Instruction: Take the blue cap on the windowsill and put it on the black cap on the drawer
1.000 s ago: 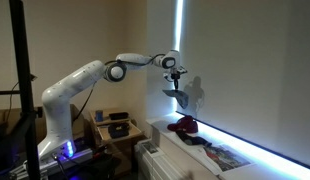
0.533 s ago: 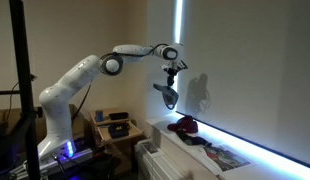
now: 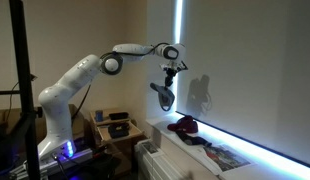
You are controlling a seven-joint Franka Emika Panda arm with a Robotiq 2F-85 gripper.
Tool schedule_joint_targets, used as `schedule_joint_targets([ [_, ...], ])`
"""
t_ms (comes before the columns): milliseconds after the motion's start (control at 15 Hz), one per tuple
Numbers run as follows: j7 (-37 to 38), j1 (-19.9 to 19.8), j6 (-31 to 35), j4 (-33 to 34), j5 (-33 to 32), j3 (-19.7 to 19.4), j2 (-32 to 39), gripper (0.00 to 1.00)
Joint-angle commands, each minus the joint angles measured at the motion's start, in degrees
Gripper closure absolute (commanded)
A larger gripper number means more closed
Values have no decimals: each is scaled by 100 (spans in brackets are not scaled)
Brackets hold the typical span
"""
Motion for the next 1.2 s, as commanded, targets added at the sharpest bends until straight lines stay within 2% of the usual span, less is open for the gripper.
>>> schedule_joint_targets([
  [0, -339, -47, -558, 68, -102, 49, 13, 99],
  [67, -551, 60, -416, 439, -81, 145, 772, 99],
  [200, -890, 118, -511, 491, -13, 280, 1006, 99],
  [267, -1040, 269, -324, 149, -19, 361, 1010, 99],
  [467, -1696, 661, -115, -201, -188, 508, 1228, 99],
  [667, -2261, 1146, 157, -564, -324, 526, 1021, 99],
  [867, -2924, 1446, 399, -884, -379, 551, 651, 99],
  [1133, -3789, 1525, 1282, -1783, 6, 755, -10, 99],
])
